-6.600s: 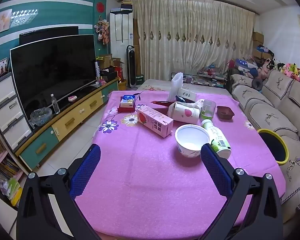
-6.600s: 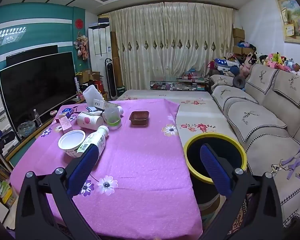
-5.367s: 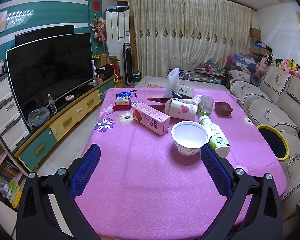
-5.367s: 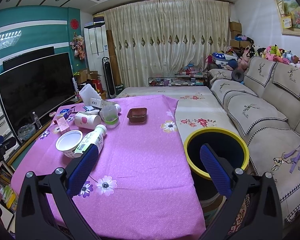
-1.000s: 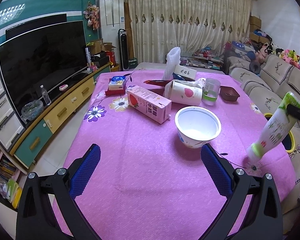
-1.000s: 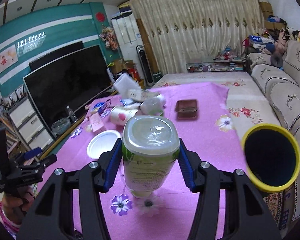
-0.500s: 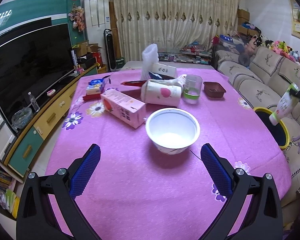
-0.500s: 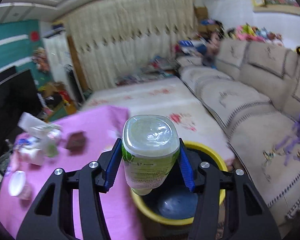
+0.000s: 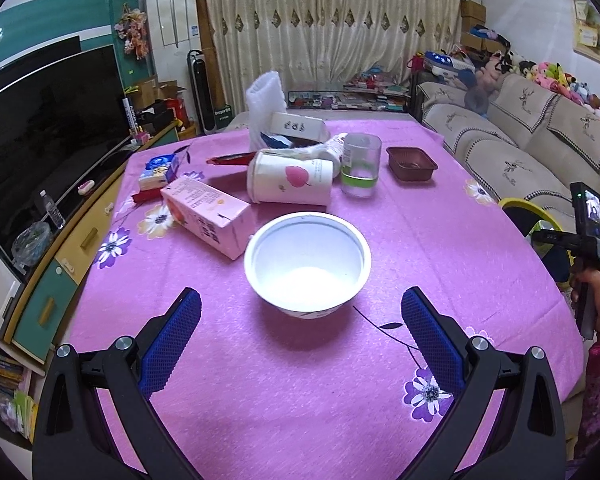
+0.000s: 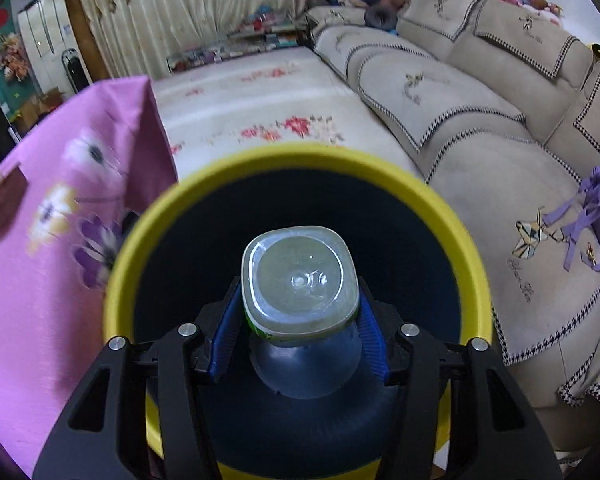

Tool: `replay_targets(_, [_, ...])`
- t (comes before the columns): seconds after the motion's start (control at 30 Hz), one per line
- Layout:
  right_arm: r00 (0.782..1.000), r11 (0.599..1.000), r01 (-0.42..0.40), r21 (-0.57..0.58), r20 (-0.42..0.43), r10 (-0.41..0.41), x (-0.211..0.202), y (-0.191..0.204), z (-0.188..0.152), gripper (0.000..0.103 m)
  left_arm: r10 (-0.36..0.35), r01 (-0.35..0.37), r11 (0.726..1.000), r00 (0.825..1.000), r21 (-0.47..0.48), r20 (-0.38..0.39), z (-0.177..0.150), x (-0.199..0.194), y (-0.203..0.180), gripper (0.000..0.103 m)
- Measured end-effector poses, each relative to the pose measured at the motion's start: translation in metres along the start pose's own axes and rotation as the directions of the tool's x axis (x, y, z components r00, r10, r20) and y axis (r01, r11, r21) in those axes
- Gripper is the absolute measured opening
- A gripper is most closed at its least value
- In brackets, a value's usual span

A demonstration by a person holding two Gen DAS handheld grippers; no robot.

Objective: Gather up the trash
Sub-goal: 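Carry the bottle over the yellow bin and open the right gripper, then grasp the white bowl with the left gripper and drop it into the bin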

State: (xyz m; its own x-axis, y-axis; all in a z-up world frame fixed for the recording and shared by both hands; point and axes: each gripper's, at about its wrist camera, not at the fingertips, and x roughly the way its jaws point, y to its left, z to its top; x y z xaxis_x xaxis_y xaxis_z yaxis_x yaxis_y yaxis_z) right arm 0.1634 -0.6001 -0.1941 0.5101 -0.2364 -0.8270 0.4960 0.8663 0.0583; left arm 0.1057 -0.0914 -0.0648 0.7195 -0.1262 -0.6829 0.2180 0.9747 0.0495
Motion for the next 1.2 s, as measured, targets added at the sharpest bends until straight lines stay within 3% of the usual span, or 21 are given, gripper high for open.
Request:
replay_targets(0.27, [1.000,1.000,0.011,-0.003,-0.003,-0.011,0.008,-0.005,-0.001,0.051,-0.013,0.013,1.000,1.000,0.027,-0.002,0.005,0.008,-0.009,0.099])
replay_targets(0.63, [0.996,0.999,-0.038,-0.007,0.079,0.038,-0.037,-0.001,-0.006,0.052,-0.067,0.067,0.989,0.998,0.133,-0.005,0.022,0.028,-0.028,0.096])
replay_targets(0.7, [0.995,0.999,-0.045,-0.011,0.092,0.045,-0.045,0.000,-0.006,0.052,-0.069,0.071,0.985,0.997,0.158,-0.018,0.024,0.036,-0.032,0.087])
replay_targets(0.77, [0.993,0.999,-0.048,-0.013,0.103,0.049,-0.052,0.001,-0.005,0.052,-0.072,0.080,0.982,0.996,0.169,-0.050,0.026,0.046,-0.034,0.070])
replay_targets(0.9, [0.991,0.998,-0.055,-0.014,0.120,0.056,-0.060,0.000,-0.005,0.052,-0.088,0.105,0.982,0.989,0.155,-0.116,0.025,0.067,-0.034,0.048])
replay_targets(1.07, [0.989,0.998,-0.070,-0.009,0.133,0.070,-0.068,-0.001,-0.005,0.053,-0.100,0.121,0.981,0.985,0.155,-0.139,0.021,0.076,-0.035,0.017])
replay_targets(1.13, [0.987,0.997,-0.080,-0.006,0.140,0.080,-0.072,-0.001,-0.007,0.052,-0.111,0.131,0.980,0.985,0.148,-0.134,0.021,0.076,-0.035,0.010])
replay_targets(1.2, [0.985,0.996,-0.089,-0.003,0.148,0.088,-0.077,-0.002,-0.008,0.052,-0.112,0.131,0.980,0.986,0.148,-0.126,0.020,0.072,-0.034,0.010])
